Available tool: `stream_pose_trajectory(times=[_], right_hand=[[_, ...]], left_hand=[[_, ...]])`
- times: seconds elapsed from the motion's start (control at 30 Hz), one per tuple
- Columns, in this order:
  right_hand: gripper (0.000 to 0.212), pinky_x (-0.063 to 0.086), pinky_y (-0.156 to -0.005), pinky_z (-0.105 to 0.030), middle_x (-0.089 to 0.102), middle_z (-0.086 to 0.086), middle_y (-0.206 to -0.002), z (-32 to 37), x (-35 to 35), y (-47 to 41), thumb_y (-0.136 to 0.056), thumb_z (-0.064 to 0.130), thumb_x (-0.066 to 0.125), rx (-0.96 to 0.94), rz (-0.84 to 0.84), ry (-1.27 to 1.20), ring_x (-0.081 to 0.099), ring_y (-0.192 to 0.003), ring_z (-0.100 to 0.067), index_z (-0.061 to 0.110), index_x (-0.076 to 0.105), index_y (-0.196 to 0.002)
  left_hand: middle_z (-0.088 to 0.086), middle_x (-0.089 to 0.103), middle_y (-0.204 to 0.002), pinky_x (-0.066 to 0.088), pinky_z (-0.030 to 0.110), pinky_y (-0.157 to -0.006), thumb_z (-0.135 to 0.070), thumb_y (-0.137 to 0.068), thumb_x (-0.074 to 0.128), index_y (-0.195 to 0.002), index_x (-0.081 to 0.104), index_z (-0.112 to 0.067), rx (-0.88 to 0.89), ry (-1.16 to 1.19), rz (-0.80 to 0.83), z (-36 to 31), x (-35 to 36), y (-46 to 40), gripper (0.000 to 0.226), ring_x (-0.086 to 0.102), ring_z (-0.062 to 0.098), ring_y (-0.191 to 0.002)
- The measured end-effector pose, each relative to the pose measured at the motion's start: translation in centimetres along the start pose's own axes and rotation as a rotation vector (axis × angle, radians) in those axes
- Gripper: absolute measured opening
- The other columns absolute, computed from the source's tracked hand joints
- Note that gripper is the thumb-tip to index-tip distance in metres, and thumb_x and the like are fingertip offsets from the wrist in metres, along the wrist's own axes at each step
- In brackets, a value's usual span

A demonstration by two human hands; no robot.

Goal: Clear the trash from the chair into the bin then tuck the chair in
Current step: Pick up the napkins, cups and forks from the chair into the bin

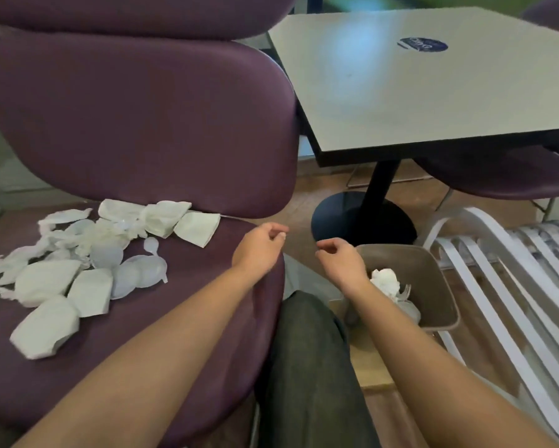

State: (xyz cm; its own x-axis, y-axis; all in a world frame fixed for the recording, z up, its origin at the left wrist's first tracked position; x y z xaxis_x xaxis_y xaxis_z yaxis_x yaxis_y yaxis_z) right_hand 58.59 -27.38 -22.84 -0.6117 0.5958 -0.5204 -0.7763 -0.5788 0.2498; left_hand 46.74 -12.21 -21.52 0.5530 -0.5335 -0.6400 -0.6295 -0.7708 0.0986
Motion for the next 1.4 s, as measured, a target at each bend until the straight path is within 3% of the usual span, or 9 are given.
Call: stream_pose_trajectory(times=[0.13, 0.4, 0.53, 0.67, 0.8, 0.93, 1.1, 1.27, 1.4], right_hand=[[0.023, 0.045, -0.086, -0.028, 0.065, 0.001, -0.11, 3.4, 4.4, 0.8, -0.091, 0.018, 0.059, -0.043, 0.065, -0.022, 0.059, -0.101, -0.015, 0.017, 0.065, -0.113], [0.017, 0.054, -0.084, -0.036, 0.065, 0.007, -0.092, 8.1, 14.9, 2.6, -0.087, 0.017, 0.061, -0.105, 0.215, 0.028, 0.062, -0.083, -0.016, 0.022, 0.067, -0.102], [0.014, 0.054, -0.08, -0.033, 0.065, 0.007, -0.089, 9.9, 20.1, 3.4, -0.086, 0.019, 0.061, -0.135, 0.294, 0.072, 0.062, -0.081, -0.017, 0.024, 0.067, -0.097], [0.015, 0.054, -0.088, -0.037, 0.071, 0.003, -0.099, 10.6, 24.6, 3.8, -0.084, 0.021, 0.063, -0.135, 0.363, 0.116, 0.068, -0.093, -0.021, 0.024, 0.069, -0.097], [0.024, 0.052, -0.089, -0.034, 0.072, 0.002, -0.107, 11.3, 28.2, 3.6, -0.083, 0.026, 0.062, -0.16, 0.409, 0.212, 0.064, -0.105, -0.02, 0.025, 0.069, -0.107], [0.044, 0.055, -0.079, -0.037, 0.069, -0.001, -0.108, 11.5, 30.9, 3.3, -0.08, 0.036, 0.058, -0.192, 0.448, 0.334, 0.057, -0.114, -0.024, 0.029, 0.062, -0.123], [0.053, 0.042, -0.101, -0.044, 0.05, -0.008, -0.13, 11.5, 32.3, 2.5, -0.086, 0.048, 0.061, -0.203, 0.436, 0.519, 0.044, -0.126, -0.031, 0.027, 0.053, -0.134], [0.011, 0.047, -0.093, -0.039, 0.067, -0.001, -0.106, 10.2, 31.9, 1.5, -0.083, 0.034, 0.067, -0.062, 0.437, 0.2, 0.059, -0.104, -0.025, 0.027, 0.059, -0.088], [0.01, 0.043, -0.072, -0.028, 0.06, 0.002, -0.084, 9.6, 30.1, 1.6, -0.093, 0.019, 0.058, -0.046, 0.509, -0.079, 0.054, -0.076, -0.016, 0.012, 0.063, -0.098]], left_hand=[[-0.014, 0.065, -0.093, 0.049, 0.032, -0.087, -0.03, -0.093, 0.056, -0.105, 0.064, -0.035, -0.081, -0.012, -0.054, 4.6, -5.1, 1.3, 0.015, 0.064, 0.012, -0.095], [-0.006, 0.068, -0.097, 0.045, 0.027, -0.077, -0.017, -0.091, 0.052, -0.109, 0.065, -0.03, -0.192, -0.18, -0.114, 14.1, -15.2, 3.8, 0.025, 0.062, 0.014, -0.087], [0.001, 0.063, -0.113, 0.046, 0.037, -0.096, -0.012, -0.086, 0.06, -0.119, 0.063, -0.027, -0.188, -0.363, -0.086, 18.5, -18.7, 4.3, 0.036, 0.058, 0.023, -0.111], [0.006, 0.043, -0.136, 0.034, 0.039, -0.107, -0.029, -0.086, 0.066, -0.144, 0.039, -0.029, -0.217, -0.678, 0.037, 21.0, -20.0, 4.3, 0.064, 0.037, 0.028, -0.129], [0.005, 0.032, -0.137, 0.028, 0.038, -0.105, -0.039, -0.089, 0.061, -0.152, 0.024, -0.031, -0.215, -0.88, 0.097, 21.9, -20.4, 3.9, 0.073, 0.029, 0.027, -0.129], [0.003, 0.034, -0.133, 0.03, 0.037, -0.097, -0.038, -0.087, 0.06, -0.145, 0.031, -0.038, -0.177, -1.024, 0.085, 21.3, -20.5, 3.5, 0.065, 0.031, 0.026, -0.124], [-0.001, 0.039, -0.13, 0.028, 0.036, -0.095, -0.048, -0.072, 0.074, -0.132, 0.044, -0.031, -0.106, -1.054, -0.007, 20.5, -21.0, 2.8, 0.069, 0.035, 0.023, -0.121], [-0.006, 0.052, -0.124, 0.026, 0.035, -0.092, -0.046, -0.071, 0.077, -0.124, 0.043, -0.026, -0.048, -1.003, -0.02, 19.6, -20.5, 2.4, 0.066, 0.04, 0.021, -0.118], [-0.003, 0.061, -0.118, 0.027, 0.036, -0.092, -0.039, -0.085, 0.068, -0.121, 0.042, -0.024, -0.05, -0.94, 0.012, 18.7, -19.9, 2.3, 0.047, 0.048, 0.021, -0.113]])
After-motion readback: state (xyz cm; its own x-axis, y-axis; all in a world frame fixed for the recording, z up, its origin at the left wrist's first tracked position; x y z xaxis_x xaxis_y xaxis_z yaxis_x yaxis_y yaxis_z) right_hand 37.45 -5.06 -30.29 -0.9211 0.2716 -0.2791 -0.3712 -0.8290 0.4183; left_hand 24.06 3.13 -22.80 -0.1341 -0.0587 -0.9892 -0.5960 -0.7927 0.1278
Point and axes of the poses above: each hand's wrist, its own y-axis away from the middle knuckle, its own x-axis out of the palm, z = x × y, the point moved 10 cm from there along -y, towards the middle knuckle
